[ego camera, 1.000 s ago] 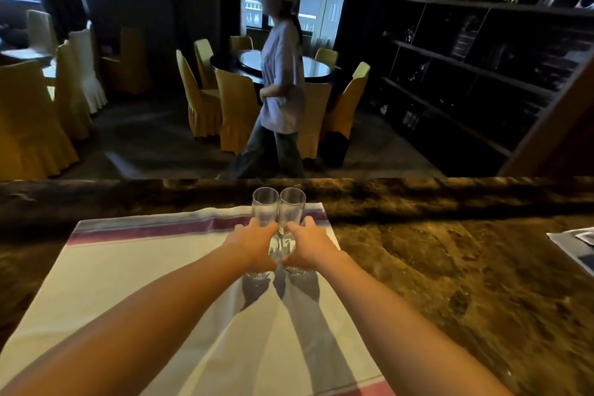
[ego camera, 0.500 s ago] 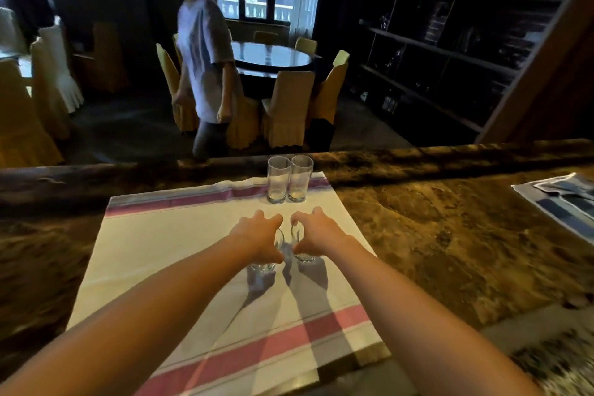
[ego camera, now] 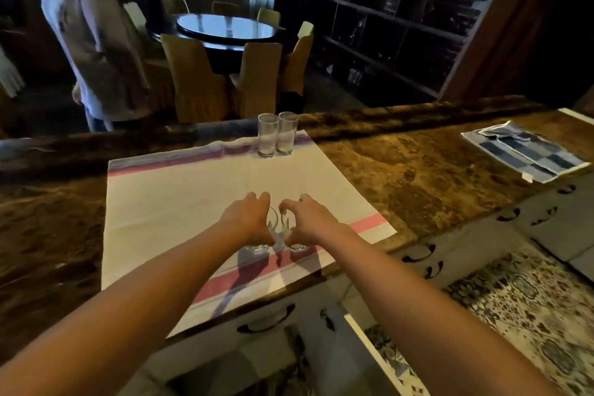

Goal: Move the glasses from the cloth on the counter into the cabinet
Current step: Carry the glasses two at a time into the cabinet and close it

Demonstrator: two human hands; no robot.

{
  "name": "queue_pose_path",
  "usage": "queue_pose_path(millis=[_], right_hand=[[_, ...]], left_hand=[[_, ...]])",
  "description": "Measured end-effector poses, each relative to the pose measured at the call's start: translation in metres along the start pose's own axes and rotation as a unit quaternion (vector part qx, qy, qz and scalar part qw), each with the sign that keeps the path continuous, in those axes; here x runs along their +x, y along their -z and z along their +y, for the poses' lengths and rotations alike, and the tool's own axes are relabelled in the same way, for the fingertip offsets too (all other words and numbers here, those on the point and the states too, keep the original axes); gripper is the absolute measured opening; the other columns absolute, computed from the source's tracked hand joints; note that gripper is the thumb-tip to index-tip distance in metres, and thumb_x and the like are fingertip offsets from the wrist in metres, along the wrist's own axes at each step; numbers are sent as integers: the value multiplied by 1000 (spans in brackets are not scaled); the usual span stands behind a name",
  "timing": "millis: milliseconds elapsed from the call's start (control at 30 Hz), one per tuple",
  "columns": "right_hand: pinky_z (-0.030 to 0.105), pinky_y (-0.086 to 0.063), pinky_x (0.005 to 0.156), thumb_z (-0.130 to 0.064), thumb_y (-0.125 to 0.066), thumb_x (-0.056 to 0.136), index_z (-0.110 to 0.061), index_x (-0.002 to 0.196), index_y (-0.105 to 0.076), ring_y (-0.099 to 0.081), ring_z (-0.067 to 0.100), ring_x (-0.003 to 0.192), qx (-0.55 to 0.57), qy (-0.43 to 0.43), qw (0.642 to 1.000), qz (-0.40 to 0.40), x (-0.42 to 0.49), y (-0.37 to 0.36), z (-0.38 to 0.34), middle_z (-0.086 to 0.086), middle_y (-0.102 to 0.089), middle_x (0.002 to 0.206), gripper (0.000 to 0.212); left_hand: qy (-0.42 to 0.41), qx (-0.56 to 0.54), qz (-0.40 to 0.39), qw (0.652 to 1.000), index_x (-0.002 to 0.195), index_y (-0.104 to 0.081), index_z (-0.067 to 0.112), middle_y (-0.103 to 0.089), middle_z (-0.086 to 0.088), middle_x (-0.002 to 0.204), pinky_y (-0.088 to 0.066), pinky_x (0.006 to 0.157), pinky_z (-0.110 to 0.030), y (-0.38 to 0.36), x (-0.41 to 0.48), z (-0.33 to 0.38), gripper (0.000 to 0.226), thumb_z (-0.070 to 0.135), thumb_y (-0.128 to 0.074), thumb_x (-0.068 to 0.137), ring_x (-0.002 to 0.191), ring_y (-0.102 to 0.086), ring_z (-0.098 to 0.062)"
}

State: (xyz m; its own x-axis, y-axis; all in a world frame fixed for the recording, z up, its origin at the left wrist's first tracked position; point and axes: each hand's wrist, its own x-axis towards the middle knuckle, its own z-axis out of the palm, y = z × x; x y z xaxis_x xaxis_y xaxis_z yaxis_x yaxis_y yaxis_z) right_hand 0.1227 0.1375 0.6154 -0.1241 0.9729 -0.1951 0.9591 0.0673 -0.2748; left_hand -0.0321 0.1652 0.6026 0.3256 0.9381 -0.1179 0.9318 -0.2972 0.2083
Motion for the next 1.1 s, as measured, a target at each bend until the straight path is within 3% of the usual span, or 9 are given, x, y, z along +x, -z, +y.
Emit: queue_pose_path(millis=[167, 500, 633, 833, 967, 1100], right_hand=[[36, -52, 84, -38, -86, 70, -35, 124, -49, -57, 26, 96, -5, 10, 1000, -13, -35, -6, -8, 5, -44, 118, 66], [39, -53, 87, -37, -86, 68, -36, 122, -52, -55, 26, 102, 21, 69, 997, -15, -111, -20, 10, 2, -45, 113, 63], [42, -52, 94, -30, -86, 71, -30, 126, -54, -55, 27, 114, 42, 89, 994, -57, -145, -36, 28, 4, -52, 126, 64], [45, -45, 100, -36, -83, 73, -36, 143, -41, -44, 35, 130, 8, 83, 989, -123, -187, -85, 47, 11, -35, 148, 82], [41, -49, 89, -38, -81, 73, -37, 139, -43, -52, 33, 118, 1, 66, 985, -161, -194, -118, 63, 7, -41, 135, 76], [43, -50, 95, -41, -81, 72, -33, 142, -40, -49, 33, 122, 17, 37, 983, -177, -192, -155, 75, 8, -40, 139, 82]], left_hand=[[9, -14, -2, 1000, 129, -42, 20, -52, -7, 119, -53, 78, -33, 0, -45, 7, 91, 57, -86, 57, 92, -57, -22], [64, -16, 35, 997, 122, -44, 23, -52, -6, 116, -54, 76, -37, -13, -129, 37, 72, 45, -80, 63, 90, -56, -24], [77, -33, 35, 996, 120, -45, 23, -51, -4, 111, -54, 73, -36, -26, -161, 62, 73, 42, -82, 60, 86, -55, -22], [73, -32, -50, 996, 124, -43, 24, -48, -3, 116, -54, 79, -41, -71, -195, 95, 75, 45, -81, 63, 97, -56, -25], [72, -22, -89, 993, 132, -38, 25, -47, -4, 122, -55, 80, -41, -112, -201, 100, 79, 45, -78, 68, 102, -56, -27], [74, -18, -124, 989, 129, -37, 24, -46, -6, 123, -54, 73, -39, -151, -205, 92, 81, 53, -78, 66, 101, -57, -29]])
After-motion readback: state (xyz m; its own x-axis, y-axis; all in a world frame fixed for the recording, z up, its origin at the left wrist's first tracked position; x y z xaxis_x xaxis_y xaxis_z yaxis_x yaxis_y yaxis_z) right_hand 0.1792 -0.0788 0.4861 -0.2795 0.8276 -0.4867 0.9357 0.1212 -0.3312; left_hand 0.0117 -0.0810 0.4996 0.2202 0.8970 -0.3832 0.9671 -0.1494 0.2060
